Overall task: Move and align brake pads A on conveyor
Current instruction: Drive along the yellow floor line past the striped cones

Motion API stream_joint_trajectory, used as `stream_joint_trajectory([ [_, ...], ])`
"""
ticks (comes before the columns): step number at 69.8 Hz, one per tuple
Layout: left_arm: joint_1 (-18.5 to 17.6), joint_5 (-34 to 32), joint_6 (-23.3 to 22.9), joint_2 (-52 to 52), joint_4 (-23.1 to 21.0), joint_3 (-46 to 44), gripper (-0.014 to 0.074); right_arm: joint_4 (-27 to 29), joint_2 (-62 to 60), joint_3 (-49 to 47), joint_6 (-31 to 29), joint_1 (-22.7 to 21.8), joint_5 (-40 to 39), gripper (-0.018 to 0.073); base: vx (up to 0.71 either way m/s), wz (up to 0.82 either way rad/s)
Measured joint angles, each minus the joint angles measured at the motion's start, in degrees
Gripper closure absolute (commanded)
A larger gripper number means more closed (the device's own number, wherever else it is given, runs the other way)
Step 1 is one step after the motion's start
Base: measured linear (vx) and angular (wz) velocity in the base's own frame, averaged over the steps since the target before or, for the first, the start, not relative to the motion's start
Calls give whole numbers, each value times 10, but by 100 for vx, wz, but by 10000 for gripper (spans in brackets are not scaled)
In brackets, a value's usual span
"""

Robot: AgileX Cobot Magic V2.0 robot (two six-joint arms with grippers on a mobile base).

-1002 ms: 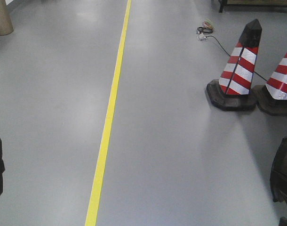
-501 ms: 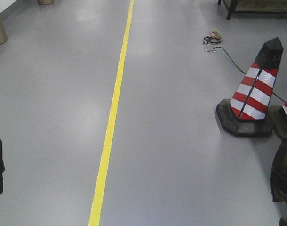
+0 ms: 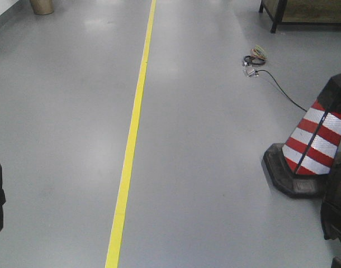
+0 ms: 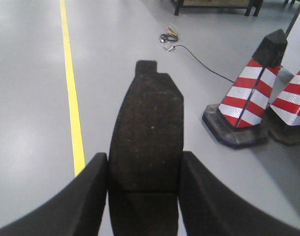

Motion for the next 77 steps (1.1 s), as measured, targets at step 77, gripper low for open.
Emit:
stream_joint_trajectory([
  [77,0,0,0,0,0,0,540,0,0,0,0,0,0,535,46,-8],
])
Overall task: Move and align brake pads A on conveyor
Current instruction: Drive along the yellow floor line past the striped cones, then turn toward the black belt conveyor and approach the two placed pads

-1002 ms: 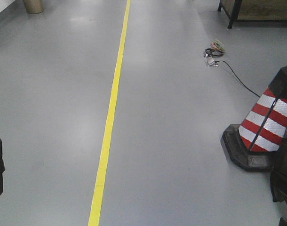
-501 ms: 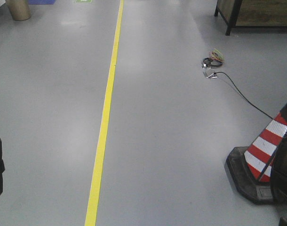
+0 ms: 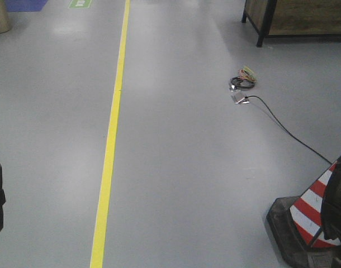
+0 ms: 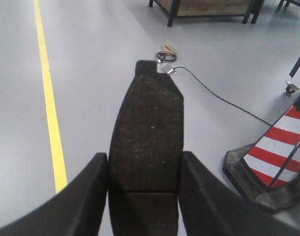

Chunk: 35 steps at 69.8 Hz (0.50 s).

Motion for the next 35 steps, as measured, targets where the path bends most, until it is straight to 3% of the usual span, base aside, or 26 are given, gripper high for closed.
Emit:
stream_joint_trajectory([
  [18,0,0,0,0,0,0,540,0,0,0,0,0,0,535,34,-30],
  [35,0,0,0,0,0,0,540,0,0,0,0,0,0,535,27,-68],
])
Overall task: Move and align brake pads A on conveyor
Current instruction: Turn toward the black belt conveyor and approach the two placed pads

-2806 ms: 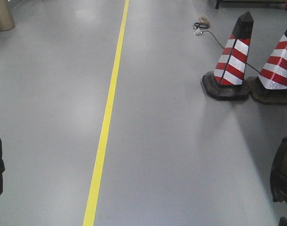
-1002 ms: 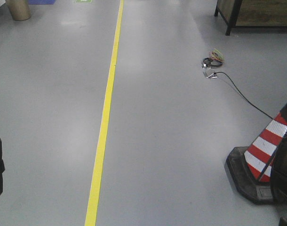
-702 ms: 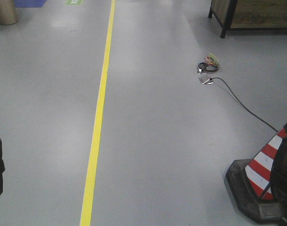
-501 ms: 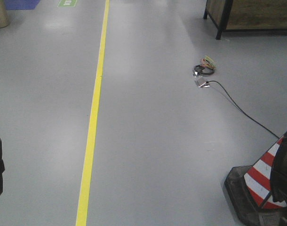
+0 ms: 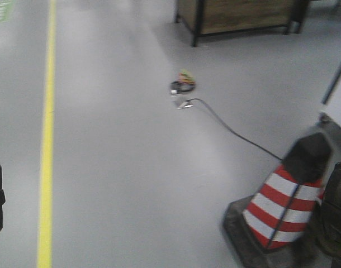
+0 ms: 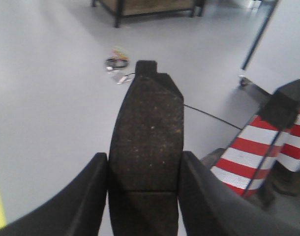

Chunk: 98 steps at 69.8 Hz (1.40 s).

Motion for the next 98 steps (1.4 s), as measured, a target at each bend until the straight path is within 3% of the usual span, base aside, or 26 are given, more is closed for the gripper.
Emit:
stream_joint_trajectory([
  [98,0,0,0,0,0,0,540,0,0,0,0,0,0,535,21,-80],
])
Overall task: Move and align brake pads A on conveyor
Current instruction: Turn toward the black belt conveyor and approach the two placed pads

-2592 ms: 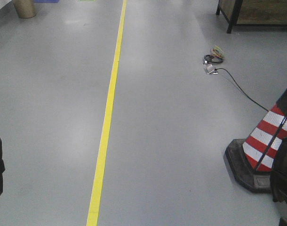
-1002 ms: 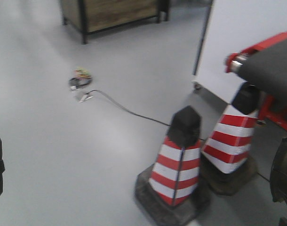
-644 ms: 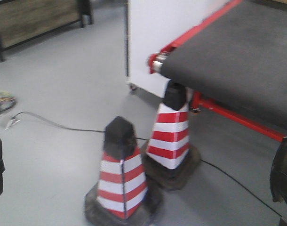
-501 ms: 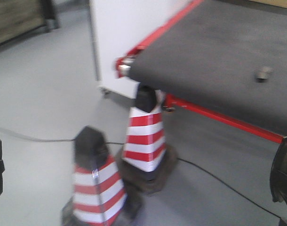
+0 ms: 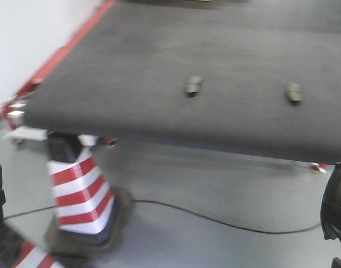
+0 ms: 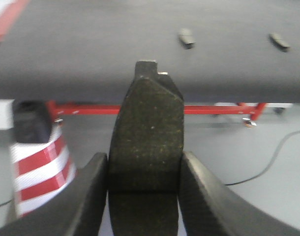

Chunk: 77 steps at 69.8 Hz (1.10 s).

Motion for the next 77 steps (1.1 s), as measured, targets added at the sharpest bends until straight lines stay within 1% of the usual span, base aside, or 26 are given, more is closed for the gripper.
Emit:
stream_joint_trajectory([
  [54,0,0,0,0,0,0,540,0,0,0,0,0,0,535,18,-68],
  [65,0,0,0,0,0,0,540,0,0,0,0,0,0,535,21,-41],
  [77,0,0,0,0,0,0,540,0,0,0,0,-1,0,535,26,-5],
])
